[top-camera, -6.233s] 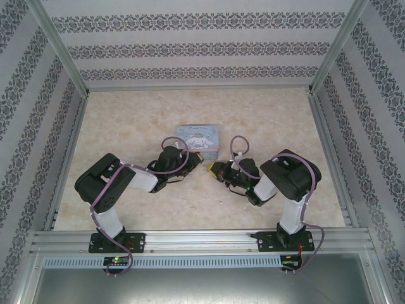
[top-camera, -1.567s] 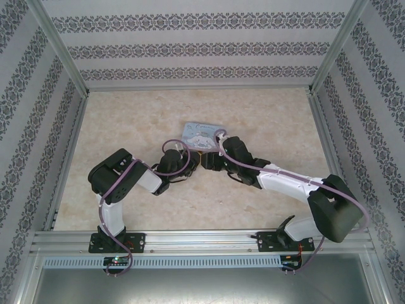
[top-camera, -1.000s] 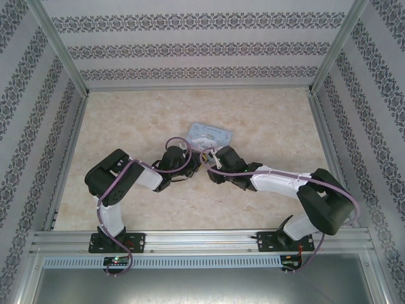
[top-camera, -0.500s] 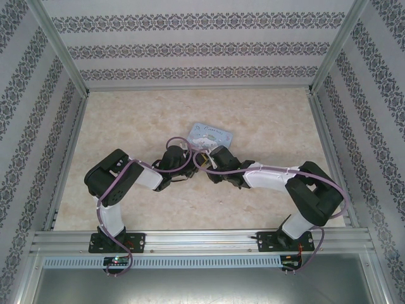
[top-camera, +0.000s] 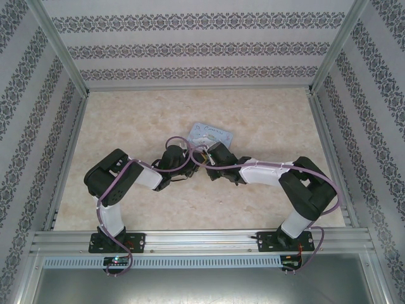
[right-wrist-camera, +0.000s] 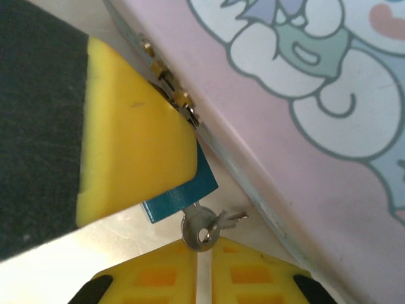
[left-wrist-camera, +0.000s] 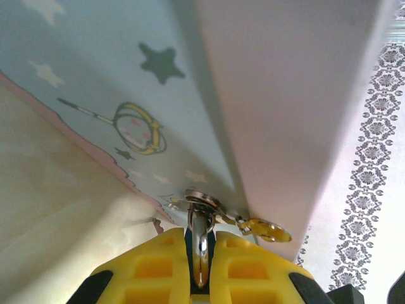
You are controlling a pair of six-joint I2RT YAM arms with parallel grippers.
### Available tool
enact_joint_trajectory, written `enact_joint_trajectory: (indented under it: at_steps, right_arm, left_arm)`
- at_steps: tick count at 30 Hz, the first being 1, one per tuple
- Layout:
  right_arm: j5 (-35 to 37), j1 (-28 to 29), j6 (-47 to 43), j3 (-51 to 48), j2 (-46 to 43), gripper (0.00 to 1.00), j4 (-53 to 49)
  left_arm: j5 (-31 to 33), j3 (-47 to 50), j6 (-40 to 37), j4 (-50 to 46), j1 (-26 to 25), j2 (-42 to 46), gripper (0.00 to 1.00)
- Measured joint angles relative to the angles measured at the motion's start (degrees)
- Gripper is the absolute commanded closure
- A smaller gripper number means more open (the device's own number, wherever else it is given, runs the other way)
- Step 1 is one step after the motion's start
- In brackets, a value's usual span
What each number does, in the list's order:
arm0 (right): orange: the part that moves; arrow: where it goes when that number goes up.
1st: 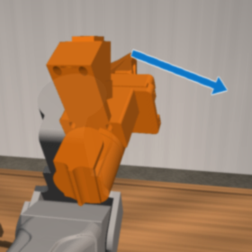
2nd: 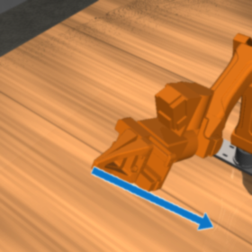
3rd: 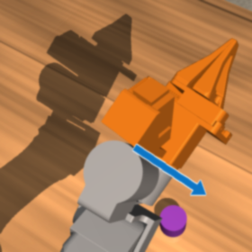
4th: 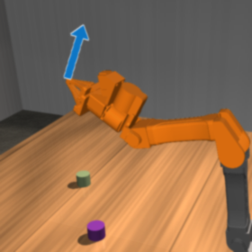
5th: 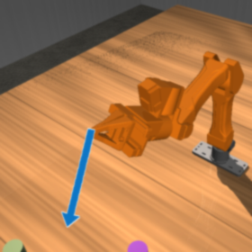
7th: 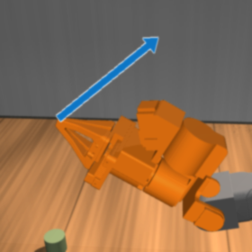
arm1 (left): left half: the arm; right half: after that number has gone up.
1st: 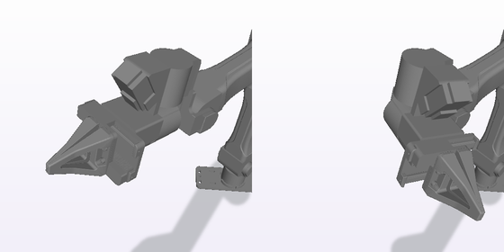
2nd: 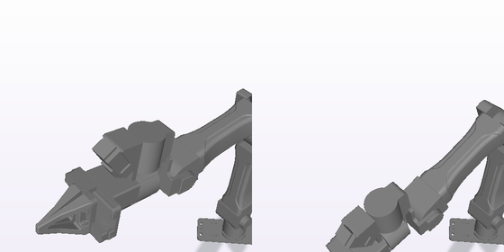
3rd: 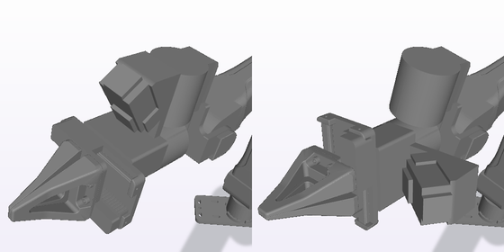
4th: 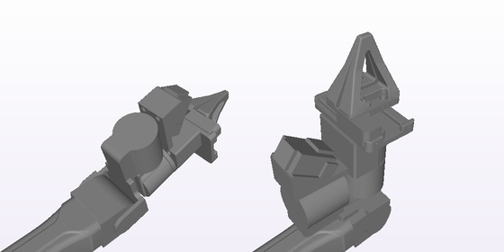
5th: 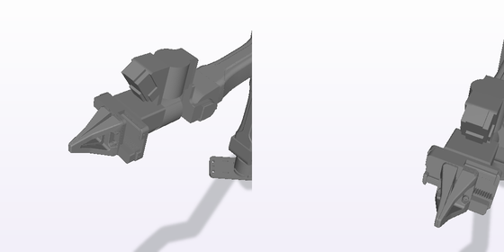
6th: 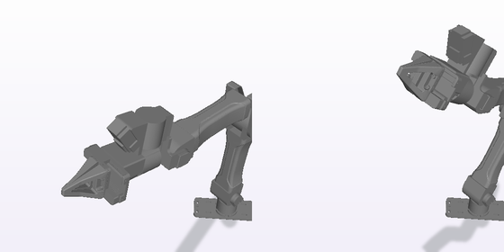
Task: Unlock the padlock with the key
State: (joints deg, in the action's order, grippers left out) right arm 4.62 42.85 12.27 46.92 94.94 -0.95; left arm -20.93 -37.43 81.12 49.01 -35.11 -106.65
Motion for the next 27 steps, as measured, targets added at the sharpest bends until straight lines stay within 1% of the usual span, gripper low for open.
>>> enact_joint_trajectory:
  at_steps: [3, 4, 7, 13, 16, 17, 18, 20, 22, 27]
  right_arm:
    - [-1.11, -0.42, 0.66, 0.28, 0.00, 0.99, -0.46]
    - [-1.77, -0.76, 0.72, 0.35, -0.02, 1.00, -0.61]
    - [-5.62, -2.38, 1.86, 0.42, -0.15, 1.00, -0.61]
    - [-17.99, -8.26, 8.11, -0.94, -1.95, 1.00, 1.22]
    - [-22.16, -10.34, 10.73, -1.70, -2.80, 1.00, 2.10]
    - [-23.10, -10.78, 11.52, -1.84, -3.08, 0.98, 2.32]
    - [-23.63, -10.93, 11.93, -1.95, -3.39, 0.93, 2.95]
    - [-24.28, -11.26, 12.68, -1.95, -4.42, 0.80, 4.42]
    - [-24.96, -11.37, 13.09, -1.97, -5.57, 0.72, 5.01]
    - [-24.94, -11.63, 13.31, -2.40, -7.30, 0.70, 6.32]
  left_arm:
    - [0.15, 0.00, 0.13, 0.00, 0.00, 0.00, 1.00]
    - [0.15, 0.00, 0.15, 0.00, 0.00, 0.00, 1.00]
    - [0.17, 0.00, 0.17, 0.00, 0.00, 0.00, 1.00]
    - [0.39, -0.20, 0.39, 0.72, -0.02, 0.11, 1.00]
    - [0.37, -0.33, 0.39, 0.90, -0.02, 0.11, 1.00]
    - [0.39, -0.33, 0.39, 0.87, -0.02, 0.11, 1.00]
    - [0.31, -0.33, 0.39, 0.70, -0.02, 0.11, 1.00]
    - [-0.02, -0.33, 0.39, 0.13, -0.02, 0.11, 1.00]
    - [-0.07, -0.33, 0.42, 0.11, -0.02, 0.11, 1.00]
    - [-0.13, -0.33, 0.55, -0.39, -0.02, 0.13, 1.00]
